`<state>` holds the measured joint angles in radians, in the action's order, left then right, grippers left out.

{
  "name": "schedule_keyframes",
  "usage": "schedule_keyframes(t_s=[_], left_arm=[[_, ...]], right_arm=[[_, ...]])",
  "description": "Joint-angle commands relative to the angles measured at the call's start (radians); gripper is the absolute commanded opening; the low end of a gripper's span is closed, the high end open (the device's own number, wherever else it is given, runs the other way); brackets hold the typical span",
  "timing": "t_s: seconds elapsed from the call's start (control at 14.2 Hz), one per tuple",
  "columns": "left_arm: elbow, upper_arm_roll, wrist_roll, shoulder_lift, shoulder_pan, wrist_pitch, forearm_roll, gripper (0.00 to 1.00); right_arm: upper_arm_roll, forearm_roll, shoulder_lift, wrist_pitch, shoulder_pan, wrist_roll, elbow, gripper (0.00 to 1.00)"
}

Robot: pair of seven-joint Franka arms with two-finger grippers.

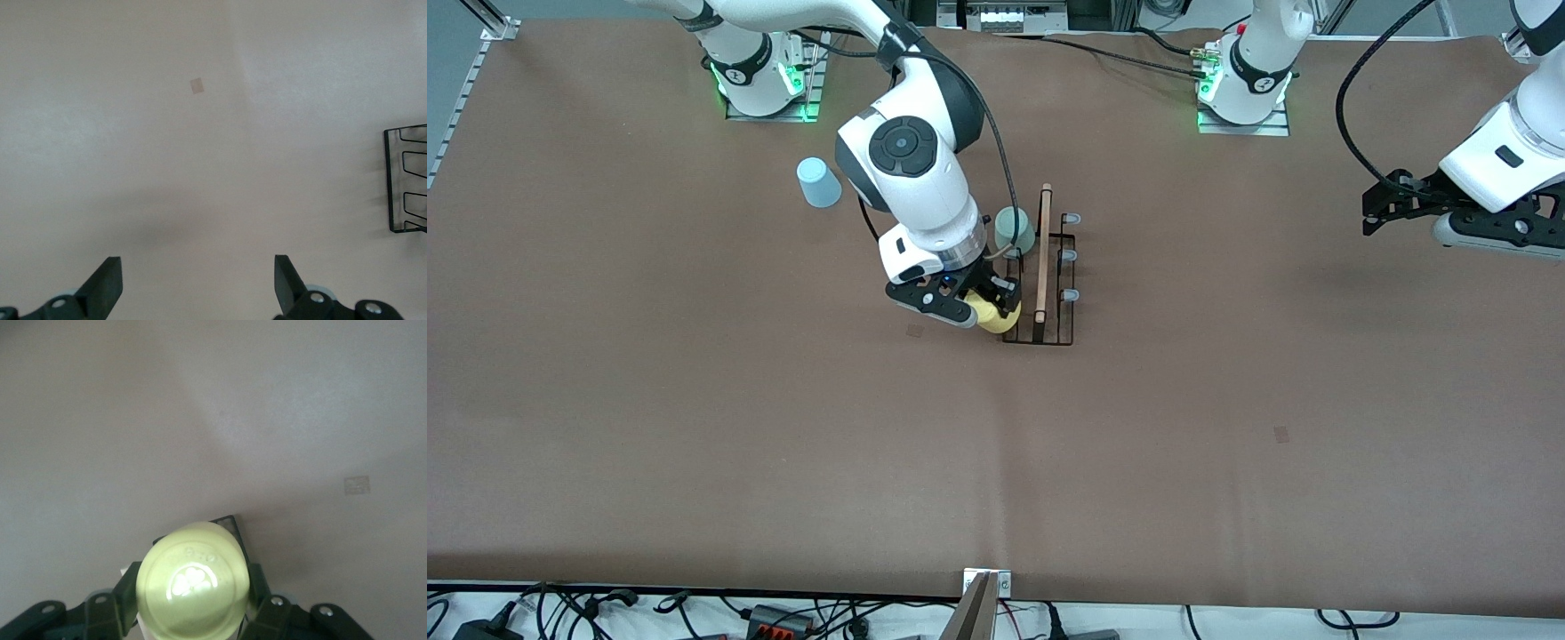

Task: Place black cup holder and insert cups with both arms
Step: 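Lower the yellow cup onto a rack peg with the right gripper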

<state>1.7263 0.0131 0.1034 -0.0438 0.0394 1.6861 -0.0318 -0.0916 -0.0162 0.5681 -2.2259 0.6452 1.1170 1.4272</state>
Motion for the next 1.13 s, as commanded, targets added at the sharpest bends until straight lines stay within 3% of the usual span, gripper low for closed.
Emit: schedule_keyframes(t_s=[0.0, 0.92, 0.99, 1.06], left_arm=[[-0.022, -0.005, -0.002, 0.005, 0.004, -0.020, 0.016, 1.00], [-0.022, -0.010, -0.002, 0.005, 0.004, -0.022, 0.016, 1.00], [-0.022, -0.010, -0.002, 0.005, 0.004, -0.022, 0.016, 1.00], [-0.022, -0.010, -0.004, 0.005, 0.004, -0.022, 0.016, 1.00]], right_arm=[[-0.007, -0.014, -0.047, 0.008, 0.008, 0.013, 0.053, 0.06], [-0.011, 0.021, -0.047, -0.072, 0.037, 0.024, 0.141, 0.07], [-0.011, 0.021, -0.041, -0.080, 0.039, 0.024, 0.141, 0.10], [-0.011, 0.018, -0.036, -0.081, 0.037, 0.024, 0.139, 0.49]])
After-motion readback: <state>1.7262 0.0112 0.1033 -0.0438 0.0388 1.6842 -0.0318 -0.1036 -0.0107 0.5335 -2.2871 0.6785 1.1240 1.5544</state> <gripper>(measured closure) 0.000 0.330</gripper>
